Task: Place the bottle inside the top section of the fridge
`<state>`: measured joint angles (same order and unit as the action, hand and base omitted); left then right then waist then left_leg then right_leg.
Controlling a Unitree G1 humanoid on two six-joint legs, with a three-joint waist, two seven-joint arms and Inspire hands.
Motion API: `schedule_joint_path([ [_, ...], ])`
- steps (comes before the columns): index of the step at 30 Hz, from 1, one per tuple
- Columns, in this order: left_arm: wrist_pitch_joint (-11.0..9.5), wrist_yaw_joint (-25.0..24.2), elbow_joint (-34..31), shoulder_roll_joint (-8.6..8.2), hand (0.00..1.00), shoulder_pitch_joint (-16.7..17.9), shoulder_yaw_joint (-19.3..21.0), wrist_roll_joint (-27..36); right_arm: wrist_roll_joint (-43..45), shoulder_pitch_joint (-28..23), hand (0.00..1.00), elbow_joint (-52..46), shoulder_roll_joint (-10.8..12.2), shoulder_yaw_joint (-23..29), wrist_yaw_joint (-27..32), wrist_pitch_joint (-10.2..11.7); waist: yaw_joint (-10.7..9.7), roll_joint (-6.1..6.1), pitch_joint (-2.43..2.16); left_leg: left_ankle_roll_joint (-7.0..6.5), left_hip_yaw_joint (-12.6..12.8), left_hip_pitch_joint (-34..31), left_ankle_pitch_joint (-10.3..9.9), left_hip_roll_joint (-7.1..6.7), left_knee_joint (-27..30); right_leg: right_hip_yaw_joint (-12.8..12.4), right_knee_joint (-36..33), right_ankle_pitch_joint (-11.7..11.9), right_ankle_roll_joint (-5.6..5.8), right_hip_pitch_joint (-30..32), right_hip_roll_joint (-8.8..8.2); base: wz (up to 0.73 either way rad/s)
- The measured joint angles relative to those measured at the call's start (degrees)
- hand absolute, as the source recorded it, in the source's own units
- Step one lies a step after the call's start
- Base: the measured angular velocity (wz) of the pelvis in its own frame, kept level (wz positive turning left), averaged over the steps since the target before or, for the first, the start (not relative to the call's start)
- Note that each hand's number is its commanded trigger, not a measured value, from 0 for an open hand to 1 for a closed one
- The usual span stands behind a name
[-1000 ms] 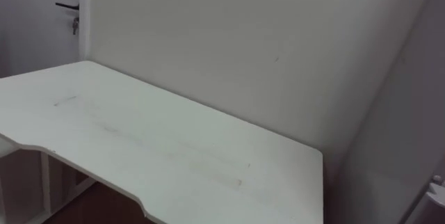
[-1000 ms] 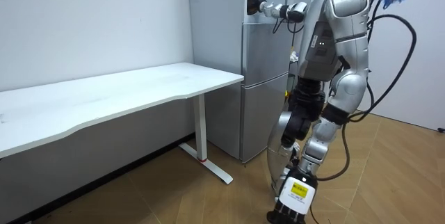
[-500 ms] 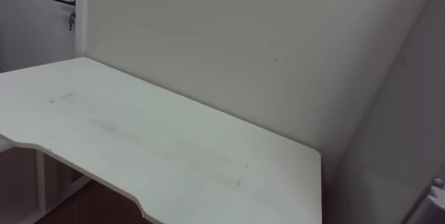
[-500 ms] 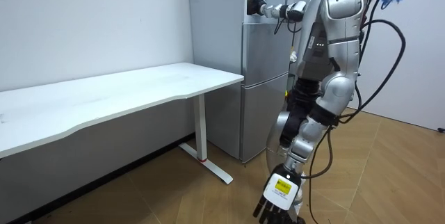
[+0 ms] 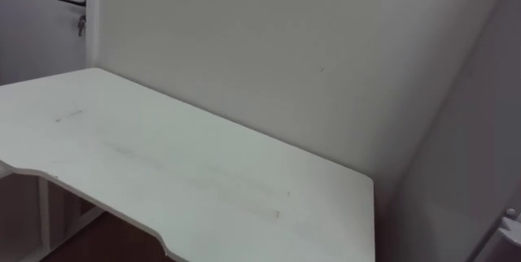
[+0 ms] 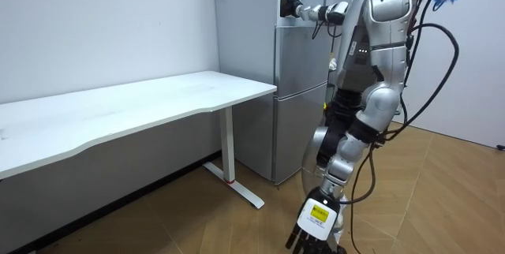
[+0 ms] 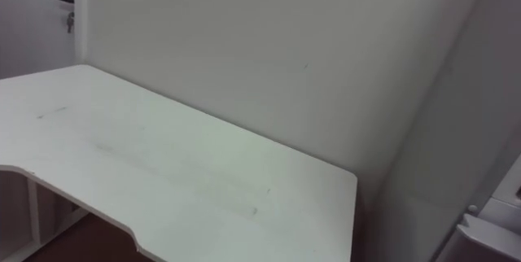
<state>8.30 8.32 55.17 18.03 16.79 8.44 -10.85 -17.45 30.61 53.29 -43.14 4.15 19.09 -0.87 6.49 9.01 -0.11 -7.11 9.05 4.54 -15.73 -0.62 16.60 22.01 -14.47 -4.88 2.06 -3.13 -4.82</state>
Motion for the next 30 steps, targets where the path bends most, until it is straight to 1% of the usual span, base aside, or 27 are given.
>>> schedule_joint_path([
  [5,0.15,-0.01,0.17,0.0,0.0,-0.08,0.26,0.07,-0.01,-0.19,0.0,-1.4,0.02,0.01,-1.5,0.04,-0.31,-0.31,-0.12,0.01,0.44,0.09,-0.01,-0.01,0.05,-0.07,1.85,0.29,-0.08,-0.97,0.35,-0.03],
  [8,0.15,-0.06,0.89,-0.28,0.0,-0.13,0.26,0.03,0.0,-0.38,0.0,-3.88,0.02,0.05,-1.81,-0.27,-0.45,-0.88,-0.09,0.02,1.08,0.07,0.0,0.0,0.04,-0.74,1.89,0.28,-0.08,-0.84,0.37,-0.1],
  [10,0.15,-0.24,1.89,-1.02,0.0,-0.18,0.25,0.04,0.25,-0.42,0.0,-6.3,0.03,0.03,-2.39,-0.44,-0.65,-2.04,-0.15,-0.03,1.72,0.0,-0.03,-0.01,0.02,-1.48,1.91,0.32,-0.06,-0.81,0.39,-0.15],
  [13,0.48,-0.44,2.41,-1.29,0.0,-0.06,0.25,0.05,0.35,-1.05,0.0,-10.17,0.04,0.03,-3.59,-0.58,-2.13,-3.18,-0.2,-0.04,1.75,-0.04,-0.02,-0.04,-0.21,-1.7,1.85,0.36,-0.04,-0.64,0.33,-0.02],
  [14,0.53,-0.44,2.41,-1.29,0.0,-0.07,0.25,0.05,0.35,-1.28,0.0,-11.09,0.04,0.03,-3.72,-0.64,-2.25,-3.34,-0.24,-0.04,1.75,-0.04,0.0,-0.06,-0.37,-1.82,1.85,0.35,-0.04,-0.57,0.33,0.0],
  [15,0.61,-0.44,2.42,-1.3,0.0,-0.07,0.25,0.09,0.34,-1.54,0.0,-12.42,0.15,0.02,-3.82,-0.83,-2.82,-3.57,-0.47,-0.02,1.85,0.0,0.25,-0.11,-0.9,-2.13,1.83,0.35,-0.04,-0.27,0.33,0.0],
  [16,0.67,-0.43,2.39,-1.31,0.0,-0.12,0.25,0.13,0.26,-1.69,0.0,-13.74,0.24,0.02,-3.98,-1.41,-3.19,-3.62,-0.79,0.0,2.17,0.07,0.78,-0.17,-1.55,-2.38,1.8,0.36,-0.04,0.16,0.27,-0.05],
  [18,0.68,-0.34,2.38,-1.39,0.0,-0.34,0.25,0.87,0.3,-1.7,0.0,-14.57,0.33,0.09,-3.94,-1.72,-3.15,-3.7,-0.94,0.12,3.04,0.4,1.06,-0.14,-2.27,-2.24,1.86,0.32,-0.08,0.25,0.1,-0.16],
  [21,0.68,-0.29,2.07,-1.75,0.0,-0.45,0.25,2.7,0.28,-2.2,0.0,-16.66,0.78,0.08,-5.17,-1.93,-3.8,-3.79,-0.93,0.25,3.43,0.99,1.22,-0.12,-3.1,-1.99,1.86,0.27,-0.14,0.17,-0.02,-0.09],
  [23,0.67,-0.16,2.07,-1.74,0.0,-0.5,0.25,3.96,0.28,-2.57,0.0,-18.08,0.94,0.06,-5.87,-2.79,-4.41,-3.69,-0.93,0.27,3.44,1.07,1.23,-0.12,-3.3,-1.77,1.85,0.23,-0.16,0.17,-0.03,-0.02],
  [27,0.66,0.01,2.07,-1.64,0.0,-0.88,0.25,6.57,0.28,-2.57,0.0,-18.95,1.03,0.06,-6.15,-3.11,-4.74,-3.17,-0.95,0.24,4.24,0.97,1.24,-0.12,-3.83,-1.8,1.47,0.21,-0.17,1.08,-0.05,-0.1],
  [28,0.66,0.01,2.08,-1.65,0.0,-0.87,0.25,6.91,0.29,-2.58,0.0,-19.58,1.05,0.06,-6.12,-3.6,-4.83,-3.02,-0.85,0.23,4.46,0.98,1.24,-0.12,-3.95,-1.76,1.44,0.21,-0.18,1.19,-0.05,-0.13],
  [30,0.66,0.09,2.08,-1.58,0.0,-0.96,0.24,6.91,0.29,-2.58,0.0,-19.89,1.06,0.06,-6.09,-4.18,-5.03,-2.85,-0.81,0.22,4.56,1.06,1.22,-0.12,-4.09,-1.7,1.45,0.21,-0.18,1.2,-0.04,-0.03],
])
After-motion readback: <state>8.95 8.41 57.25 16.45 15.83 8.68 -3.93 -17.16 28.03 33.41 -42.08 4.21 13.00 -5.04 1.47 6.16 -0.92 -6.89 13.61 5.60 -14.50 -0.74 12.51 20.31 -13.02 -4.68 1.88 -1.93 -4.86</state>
